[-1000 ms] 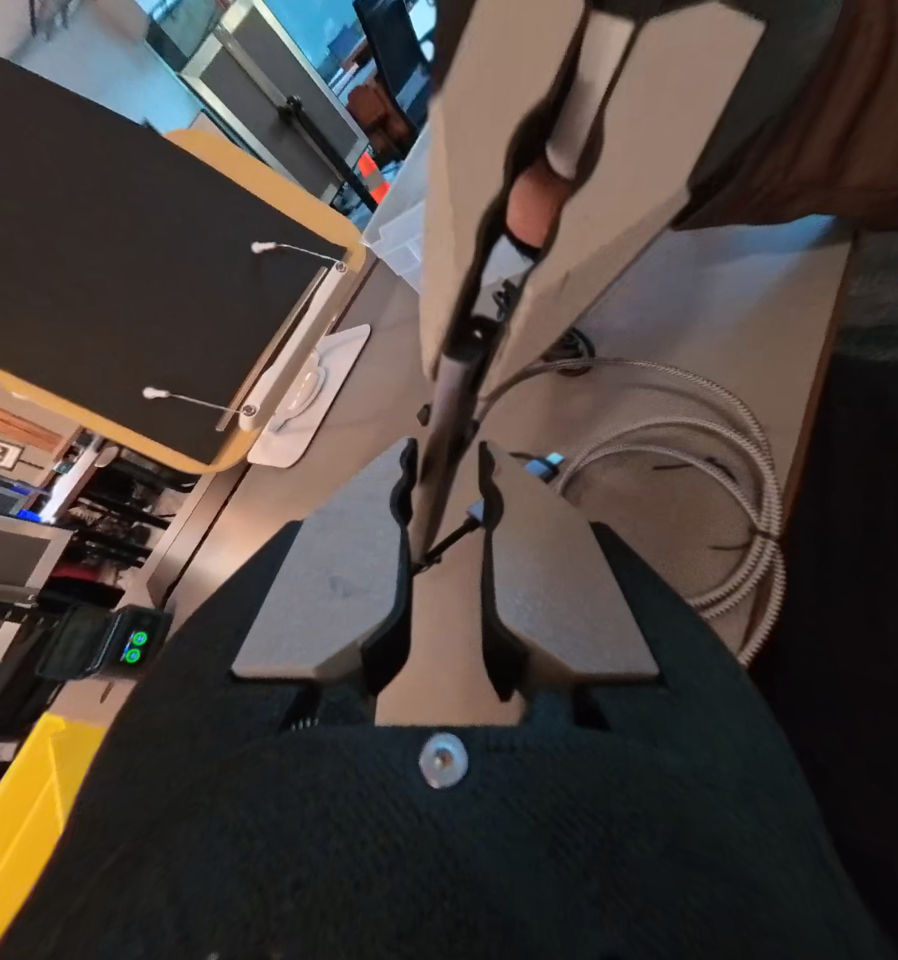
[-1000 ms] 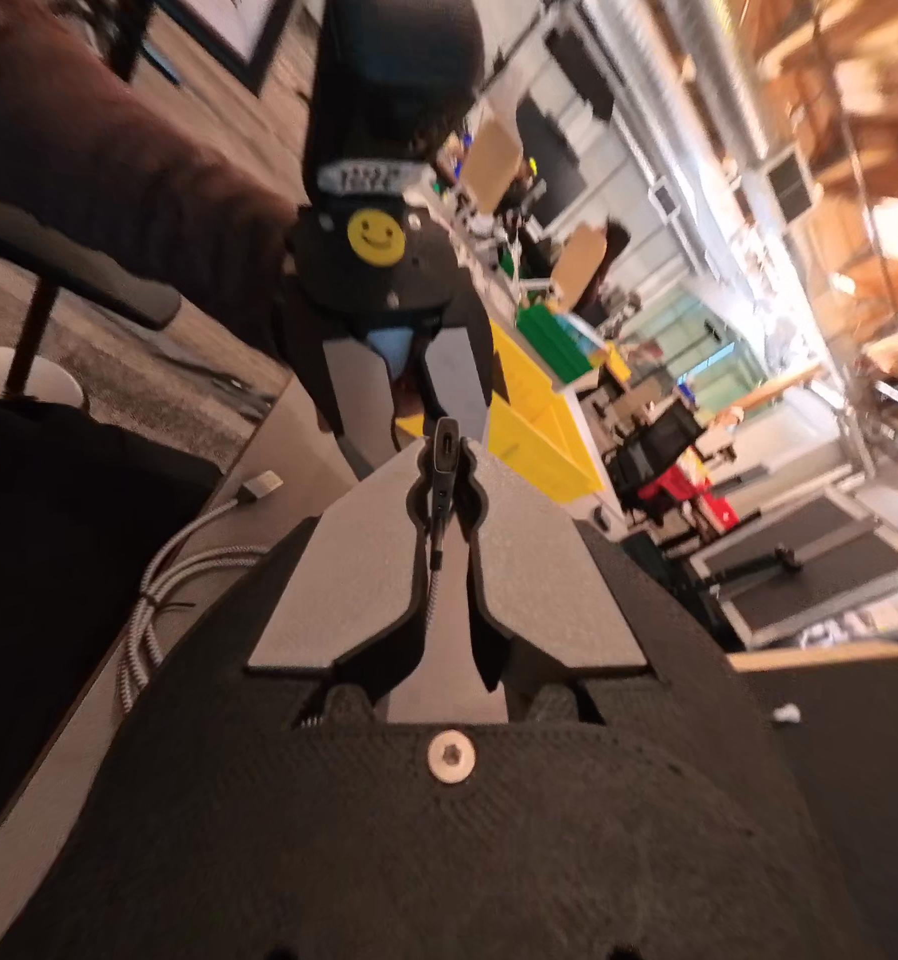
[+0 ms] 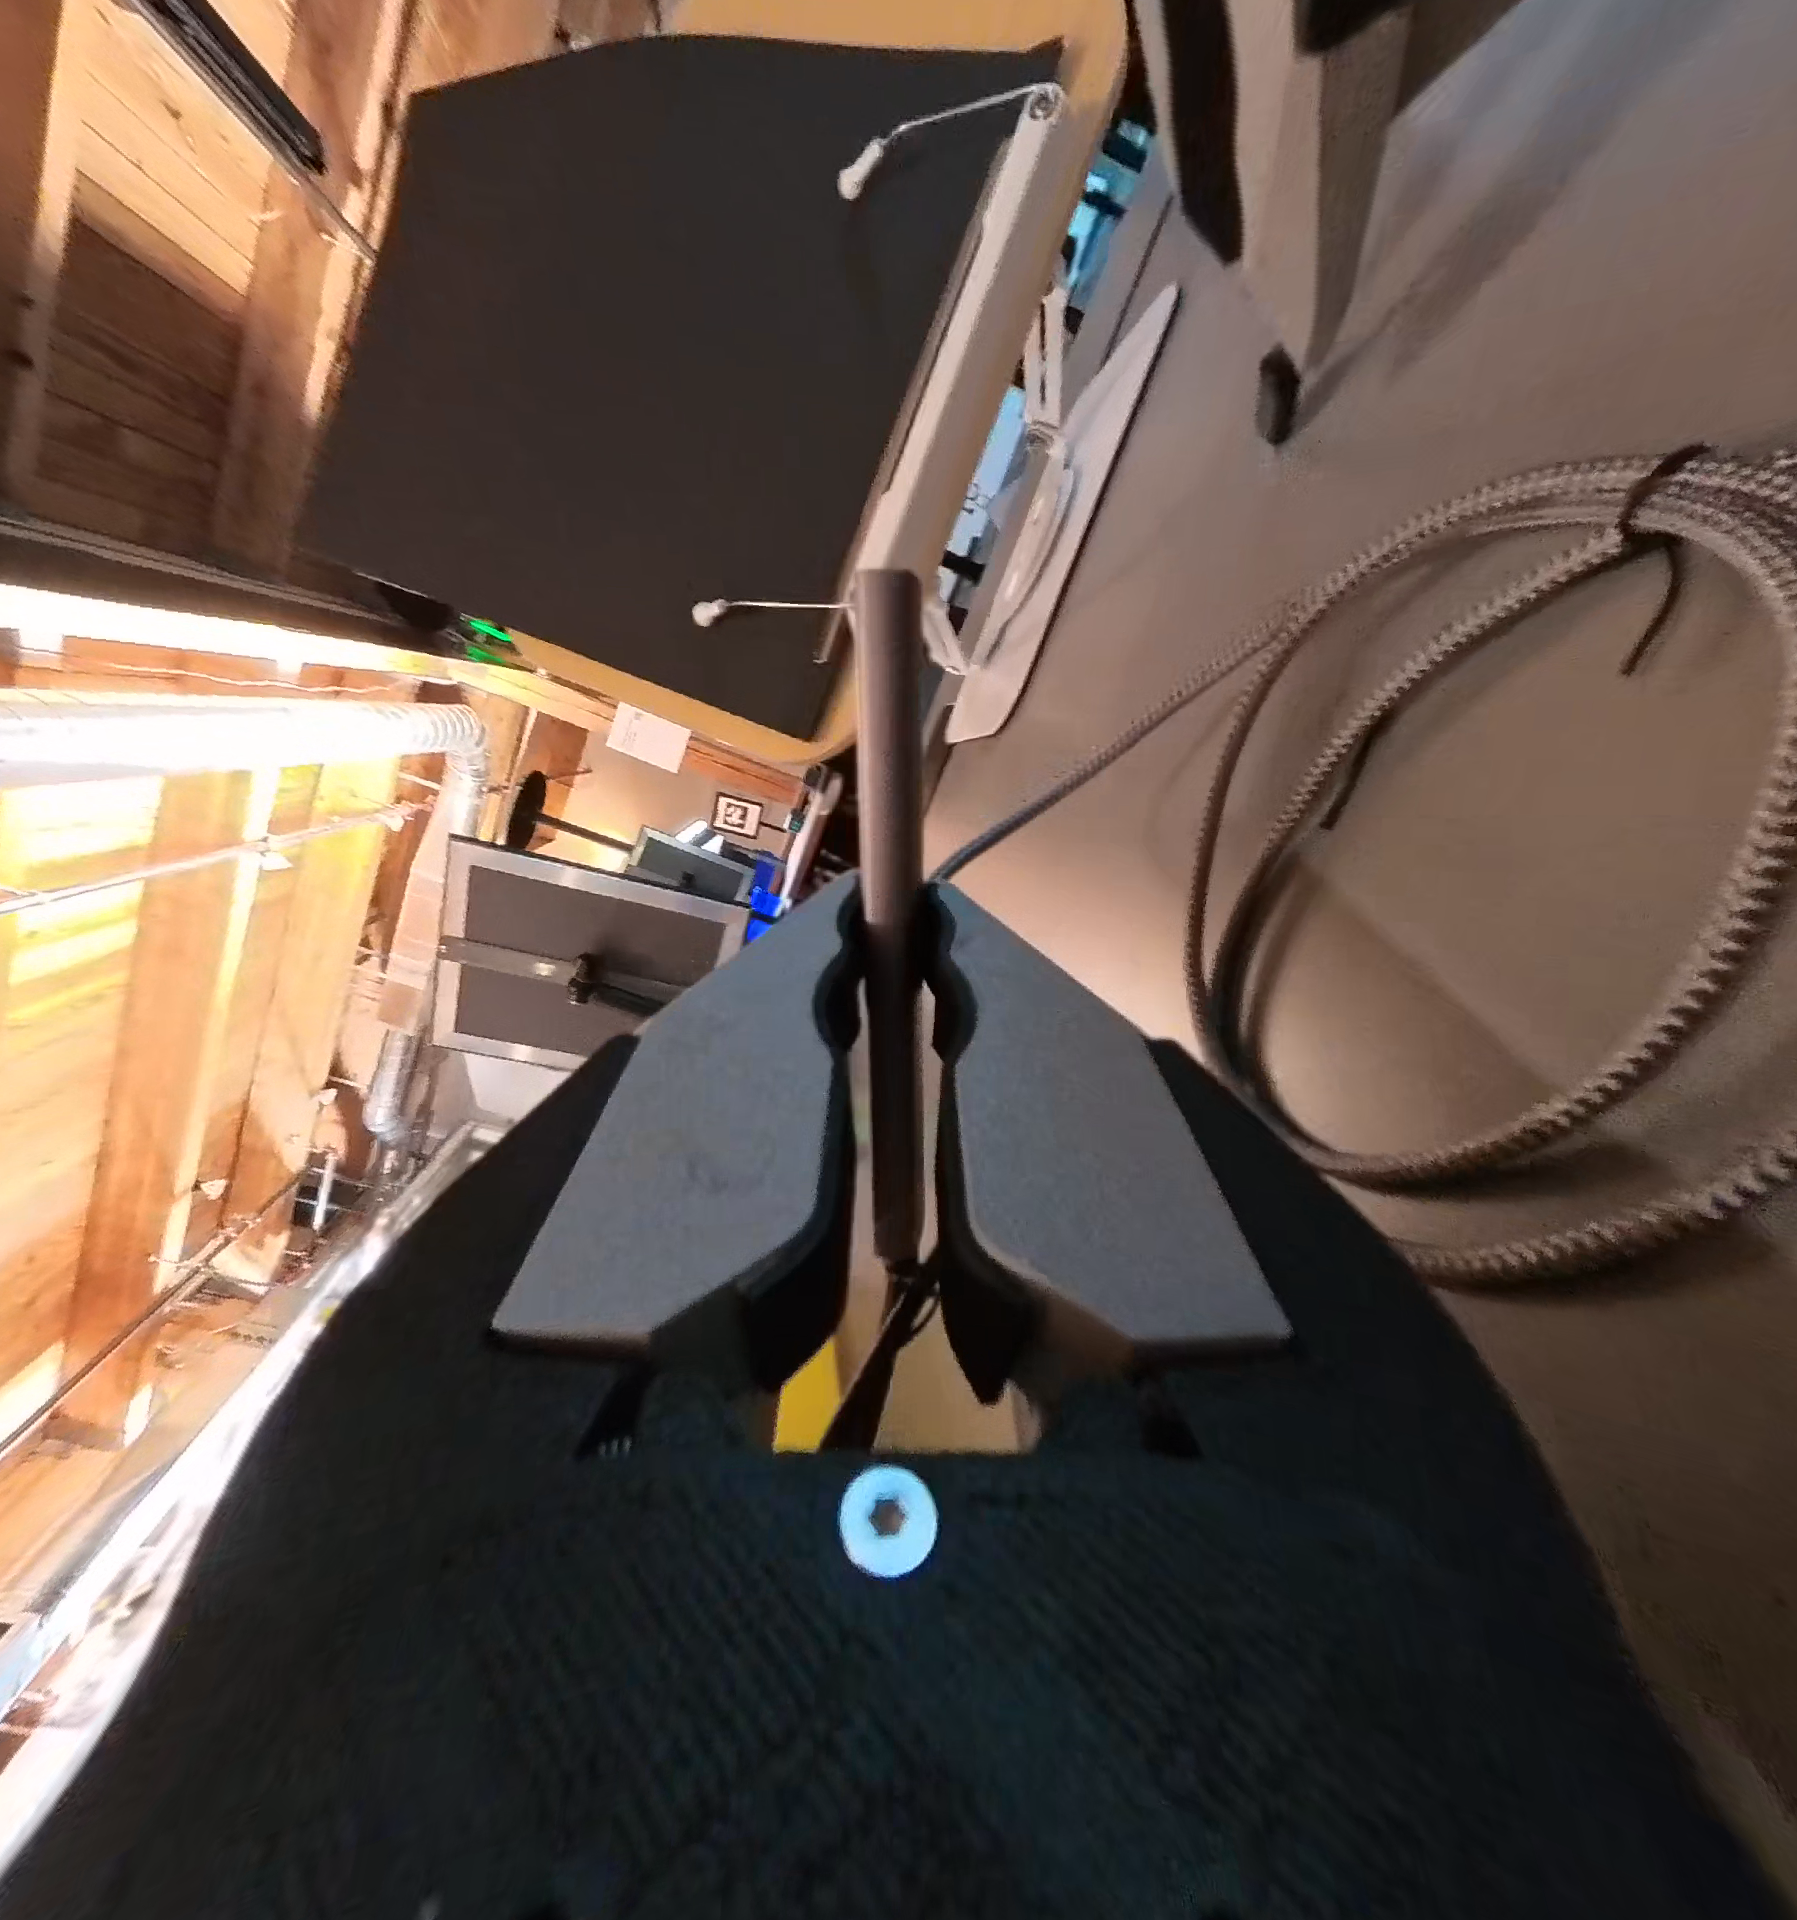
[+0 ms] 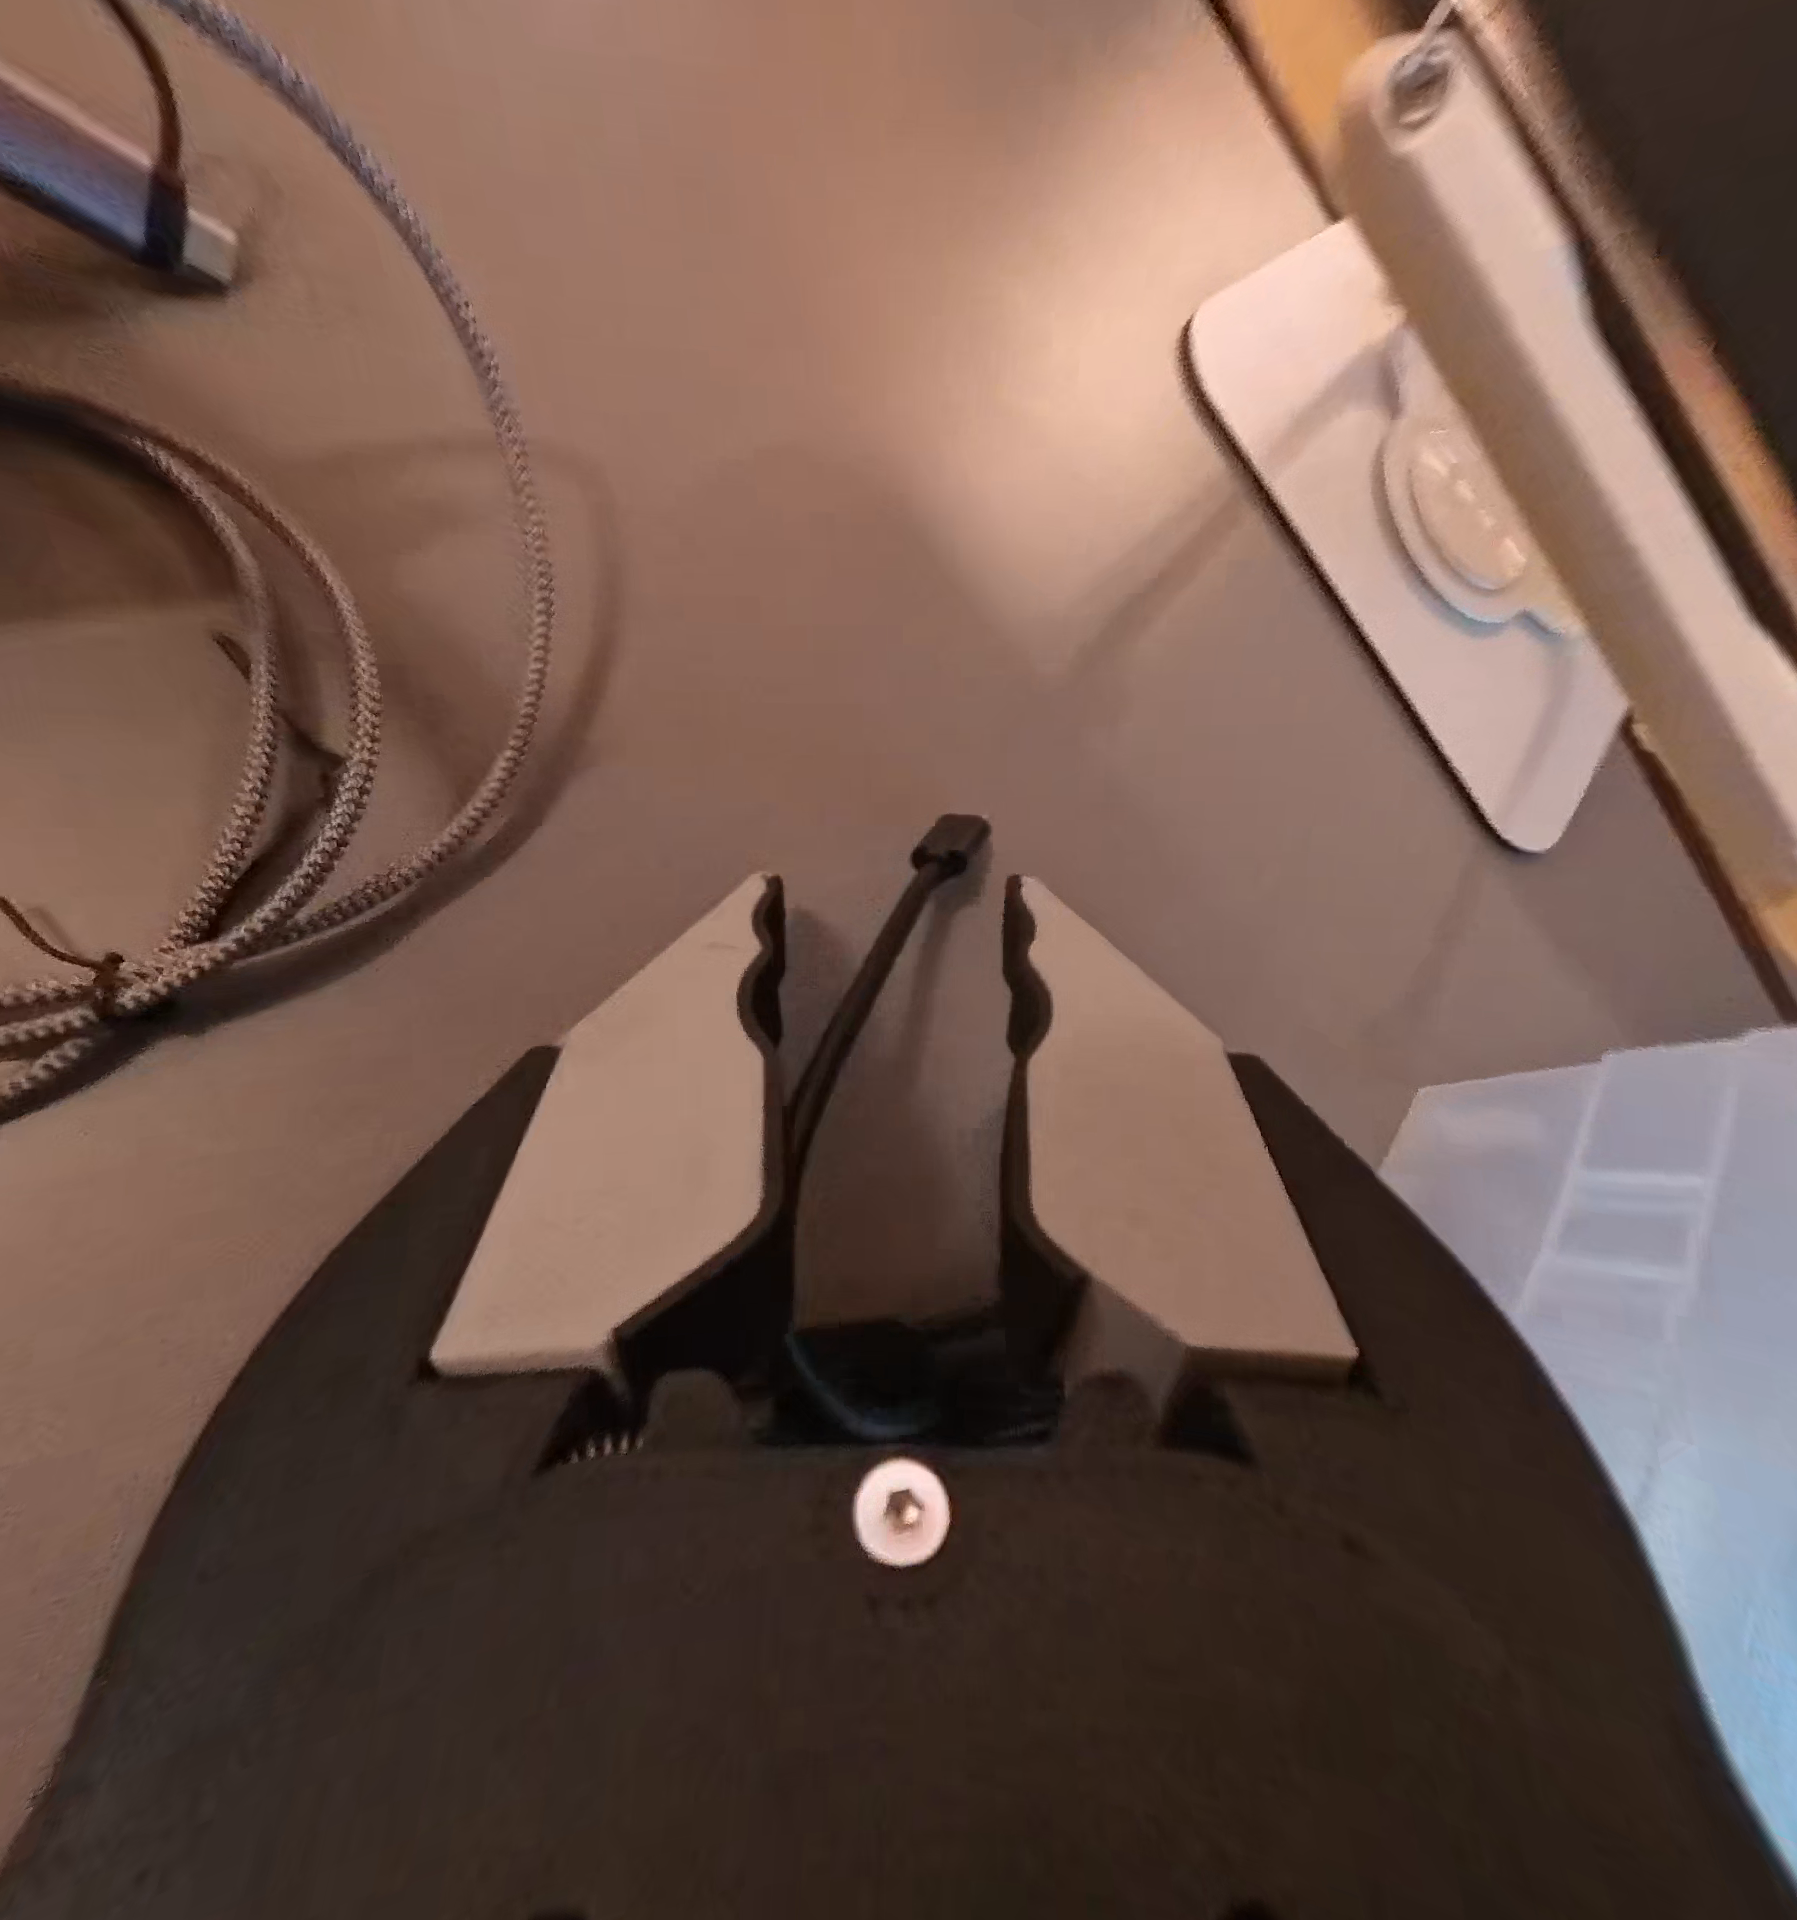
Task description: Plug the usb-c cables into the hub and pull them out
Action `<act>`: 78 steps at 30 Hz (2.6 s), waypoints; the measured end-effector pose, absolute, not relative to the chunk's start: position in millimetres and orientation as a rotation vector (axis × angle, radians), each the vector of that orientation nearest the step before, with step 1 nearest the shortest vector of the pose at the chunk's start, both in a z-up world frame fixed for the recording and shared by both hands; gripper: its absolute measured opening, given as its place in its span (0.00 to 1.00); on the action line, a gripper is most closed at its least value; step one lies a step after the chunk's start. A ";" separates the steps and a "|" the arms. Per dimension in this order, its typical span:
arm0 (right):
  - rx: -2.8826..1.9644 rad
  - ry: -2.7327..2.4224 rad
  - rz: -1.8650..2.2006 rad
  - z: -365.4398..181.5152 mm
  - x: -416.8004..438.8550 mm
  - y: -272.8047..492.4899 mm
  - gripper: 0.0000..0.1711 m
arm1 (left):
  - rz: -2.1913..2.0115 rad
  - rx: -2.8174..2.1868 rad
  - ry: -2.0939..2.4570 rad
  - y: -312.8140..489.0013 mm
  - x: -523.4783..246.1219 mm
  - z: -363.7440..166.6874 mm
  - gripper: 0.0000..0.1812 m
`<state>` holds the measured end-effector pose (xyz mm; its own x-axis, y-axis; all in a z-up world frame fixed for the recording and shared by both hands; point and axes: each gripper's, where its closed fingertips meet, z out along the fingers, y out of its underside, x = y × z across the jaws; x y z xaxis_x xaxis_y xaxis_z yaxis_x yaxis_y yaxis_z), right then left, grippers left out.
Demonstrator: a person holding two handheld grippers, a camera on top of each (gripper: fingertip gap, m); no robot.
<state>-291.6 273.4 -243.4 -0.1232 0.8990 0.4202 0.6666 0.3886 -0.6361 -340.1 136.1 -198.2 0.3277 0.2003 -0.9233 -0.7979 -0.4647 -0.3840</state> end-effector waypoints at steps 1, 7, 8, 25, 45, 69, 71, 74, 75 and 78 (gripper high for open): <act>-1.343 -1.896 0.361 -249.5 -292.5 272.5 0.24 | 1.293 -1.644 0.552 136.4 -337.5 -199.8 0.04; -1.342 -1.913 0.345 -256.4 -295.5 277.2 0.18 | 1.270 -1.663 0.578 139.3 -334.0 -206.3 0.04; -1.346 -1.907 0.335 -256.7 -295.8 279.3 0.18 | 1.272 -1.664 0.584 139.7 -333.6 -207.1 0.04; -1.336 -1.780 0.307 -204.6 -282.8 271.4 0.16 | 1.338 -1.680 0.568 135.7 -340.6 -207.2 0.03; -1.522 -1.923 0.154 -264.3 -303.7 300.7 0.15 | 1.226 -1.722 0.468 130.3 -351.4 -205.9 0.03; -1.641 -1.949 0.006 -256.9 -297.9 314.5 0.20 | 1.252 -1.714 0.447 131.3 -357.1 -202.5 0.03; -1.641 -1.988 0.032 -260.9 -298.3 310.8 0.07 | 1.272 -1.707 0.458 131.3 -356.8 -201.9 0.03; -1.586 -1.989 0.042 -258.1 -300.6 312.2 0.06 | 1.318 -1.697 0.490 132.1 -355.5 -202.2 0.03; -1.552 -1.992 0.077 -256.1 -302.5 308.5 0.06 | 1.335 -1.692 0.503 132.6 -355.0 -202.4 0.03; -1.403 -2.045 0.375 -246.3 -309.6 269.8 0.06 | 1.388 -1.684 0.539 133.8 -354.3 -203.6 0.03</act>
